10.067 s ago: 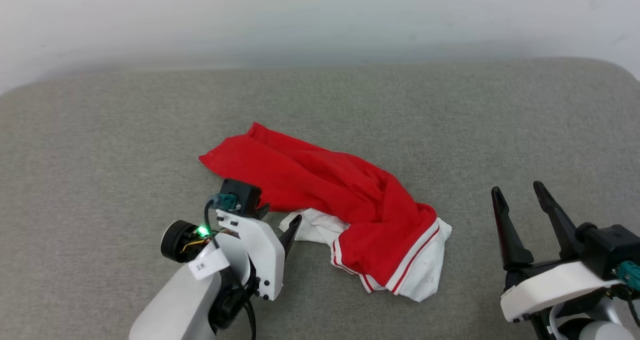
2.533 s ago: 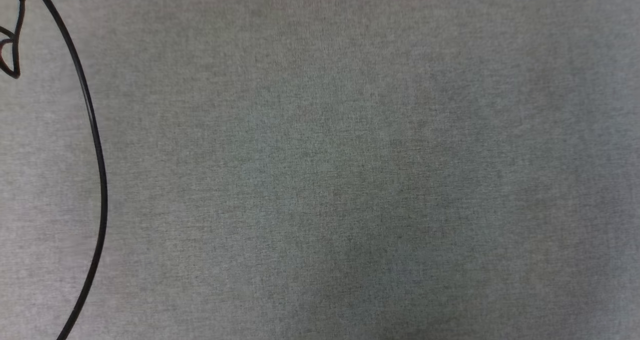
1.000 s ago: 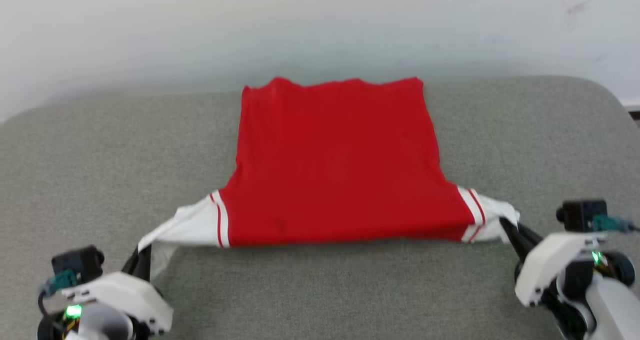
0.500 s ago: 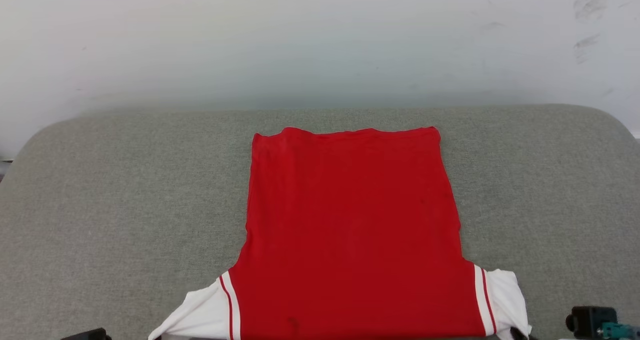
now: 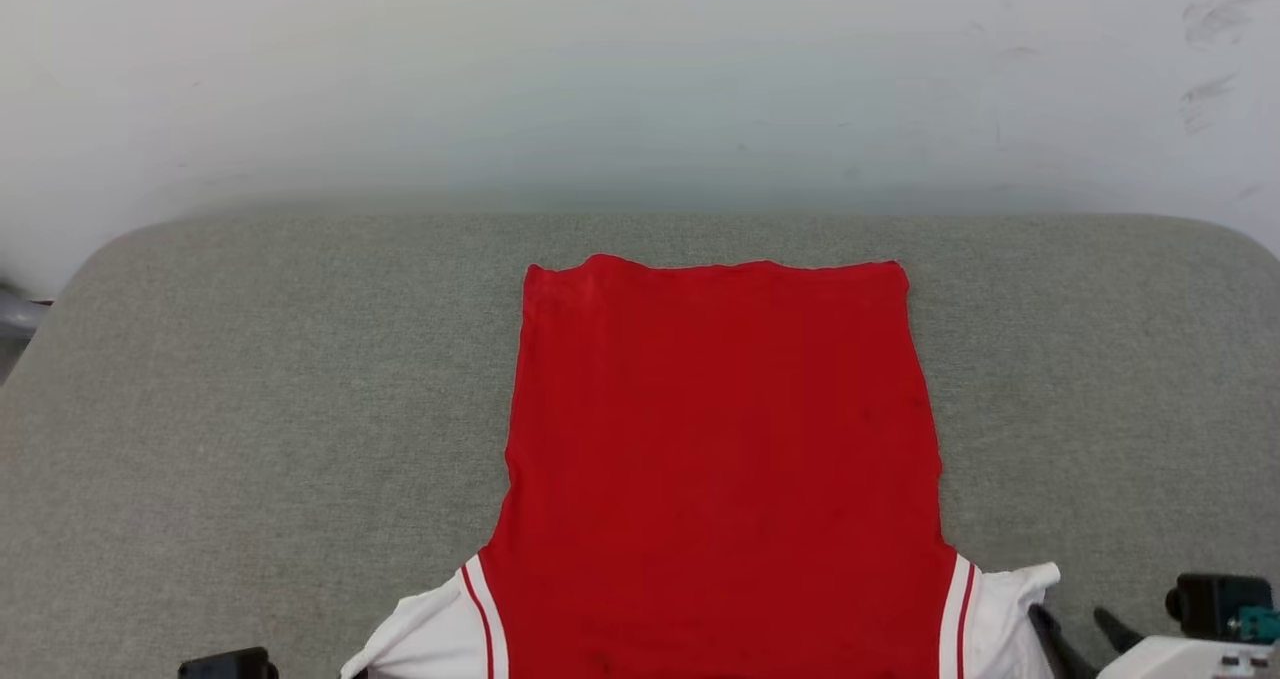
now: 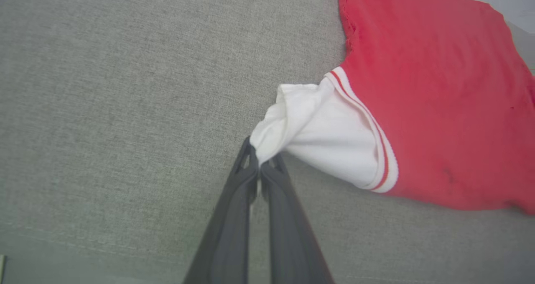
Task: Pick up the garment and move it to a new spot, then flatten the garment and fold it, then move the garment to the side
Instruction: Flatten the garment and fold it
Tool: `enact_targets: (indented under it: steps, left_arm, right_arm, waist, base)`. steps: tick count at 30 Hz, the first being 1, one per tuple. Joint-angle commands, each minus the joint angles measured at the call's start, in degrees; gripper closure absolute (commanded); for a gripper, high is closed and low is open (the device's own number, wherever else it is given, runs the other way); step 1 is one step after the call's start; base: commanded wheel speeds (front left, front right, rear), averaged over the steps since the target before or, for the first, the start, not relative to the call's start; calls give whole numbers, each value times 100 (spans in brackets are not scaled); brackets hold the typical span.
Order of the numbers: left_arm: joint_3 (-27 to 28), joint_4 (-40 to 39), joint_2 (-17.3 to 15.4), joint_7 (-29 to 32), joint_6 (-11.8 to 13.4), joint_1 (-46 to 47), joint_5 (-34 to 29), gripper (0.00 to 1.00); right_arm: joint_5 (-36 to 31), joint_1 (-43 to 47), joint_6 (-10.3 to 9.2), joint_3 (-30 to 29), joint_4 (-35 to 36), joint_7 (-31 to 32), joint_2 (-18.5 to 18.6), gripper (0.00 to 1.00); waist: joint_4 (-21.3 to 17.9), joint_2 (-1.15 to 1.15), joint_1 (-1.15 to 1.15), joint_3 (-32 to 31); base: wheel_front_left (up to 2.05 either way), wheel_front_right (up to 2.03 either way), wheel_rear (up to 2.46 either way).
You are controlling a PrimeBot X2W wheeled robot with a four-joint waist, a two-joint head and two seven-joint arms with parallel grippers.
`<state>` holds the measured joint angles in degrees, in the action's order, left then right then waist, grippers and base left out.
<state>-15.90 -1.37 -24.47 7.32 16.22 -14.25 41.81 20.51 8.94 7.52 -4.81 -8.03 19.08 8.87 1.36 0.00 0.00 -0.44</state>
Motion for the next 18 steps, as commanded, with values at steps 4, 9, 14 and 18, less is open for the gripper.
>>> enact_targets:
  steps: [4,9,14,18]
  left_arm:
    - [-121,-137,27,-43,-10,315,-178,100]
    - [-221,-286,62,-130,-67,626,-325,100]
    - [-344,-409,146,-223,-161,1050,-463,100]
    - [-429,-495,238,-313,-245,1388,-549,100]
  right_arm:
    - [43,-781,-6,-244,-280,-261,100,0]
    - [99,-1857,-6,-426,-1006,-239,316,0]
    - [219,-2999,-6,-428,-1949,95,589,0]
    - [306,-3879,-5,-237,-2587,612,821,0]
  waist:
    - [119,0,0,165]
    - [275,0,0,513]
    - [524,0,0,963]
    - [734,0,0,1392]
  base:
    - [0,0,0]
    - [0,0,0]
    - [0,0,0]
    - [0,0,0]
